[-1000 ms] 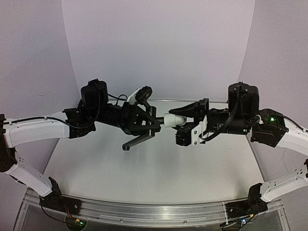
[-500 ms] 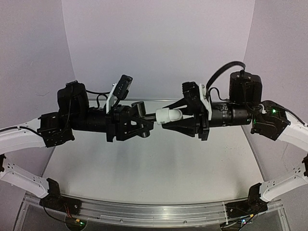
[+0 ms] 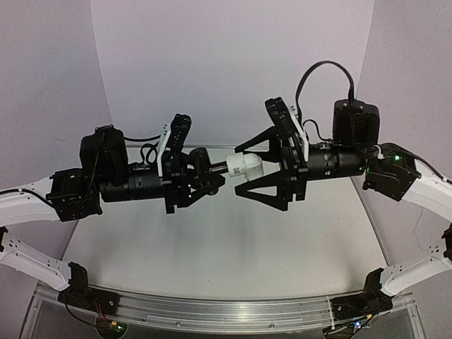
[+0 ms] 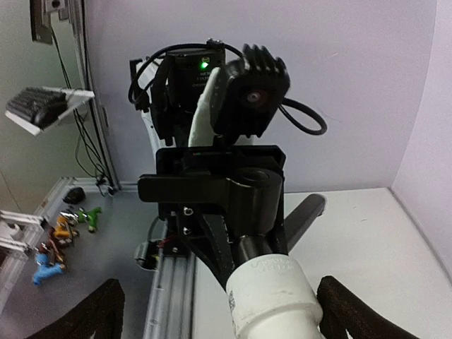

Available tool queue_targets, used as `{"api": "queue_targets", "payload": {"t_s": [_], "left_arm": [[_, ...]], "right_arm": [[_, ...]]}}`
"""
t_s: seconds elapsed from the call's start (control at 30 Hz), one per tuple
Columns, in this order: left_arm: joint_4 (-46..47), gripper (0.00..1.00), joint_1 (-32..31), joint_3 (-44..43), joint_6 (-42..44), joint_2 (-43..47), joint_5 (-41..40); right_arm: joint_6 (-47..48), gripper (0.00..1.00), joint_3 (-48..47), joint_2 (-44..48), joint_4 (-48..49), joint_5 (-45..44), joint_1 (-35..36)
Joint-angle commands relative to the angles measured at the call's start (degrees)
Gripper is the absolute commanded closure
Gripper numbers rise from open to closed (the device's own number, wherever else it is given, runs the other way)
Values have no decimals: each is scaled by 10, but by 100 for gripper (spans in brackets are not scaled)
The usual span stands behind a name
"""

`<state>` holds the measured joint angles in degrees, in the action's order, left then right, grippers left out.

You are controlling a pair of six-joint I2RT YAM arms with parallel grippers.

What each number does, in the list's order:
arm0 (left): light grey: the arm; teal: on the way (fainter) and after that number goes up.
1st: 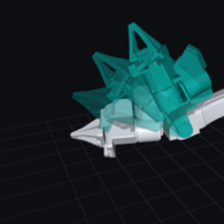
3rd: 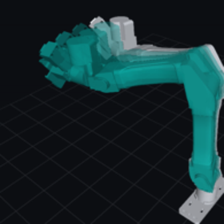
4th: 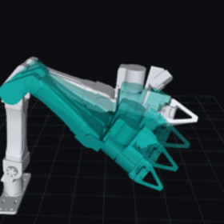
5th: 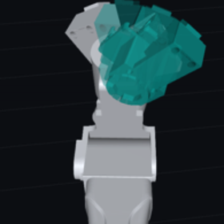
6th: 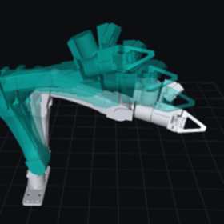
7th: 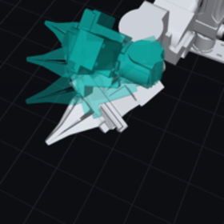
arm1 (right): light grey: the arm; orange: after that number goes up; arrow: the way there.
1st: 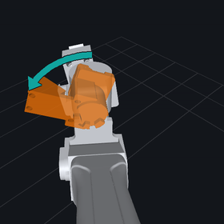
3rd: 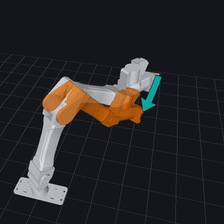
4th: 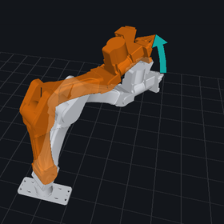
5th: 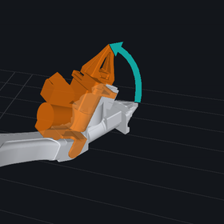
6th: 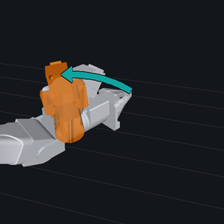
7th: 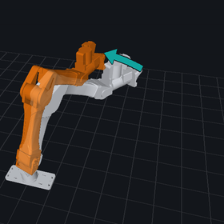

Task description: Install the water faucets

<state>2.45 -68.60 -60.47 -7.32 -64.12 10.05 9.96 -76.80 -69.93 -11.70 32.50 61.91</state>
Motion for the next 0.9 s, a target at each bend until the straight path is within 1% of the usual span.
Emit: {"api": "queue_targets", "payload": {"t_s": [0.0,0.13,0.23,0.3,0.37,0.43,0.57,0.7,0.8,0.87], "left_arm": [[27,100,13,-33,-113,25,11],[20,100,45,-40,-222,5,88],[21,100,88,-46,-295,-9,174],[36,100,111,-47,-332,-15,232],[43,100,119,-56,-358,-27,275],[45,100,119,-72,-377,-45,321],[48,100,119,-92,-415,-77,369],[55,100,119,-89,-435,-78,375],[53,100,119,-87,-441,-79,374],[54,100,119,-89,-448,-86,378]], "right_arm": [[292,6,-35,33,-75,-67,4],[486,4,-6,64,-86,-103,5],[663,3,45,97,-88,-129,6],[784,3,88,119,-73,-154,7],[858,3,131,137,-35,-167,7],[904,3,162,147,10,-176,7],[971,3,199,146,73,-198,7],[1017,4,233,145,166,-191,8],[1045,8,235,134,192,-189,8],[1055,14,236,126,207,-187,9]]}}
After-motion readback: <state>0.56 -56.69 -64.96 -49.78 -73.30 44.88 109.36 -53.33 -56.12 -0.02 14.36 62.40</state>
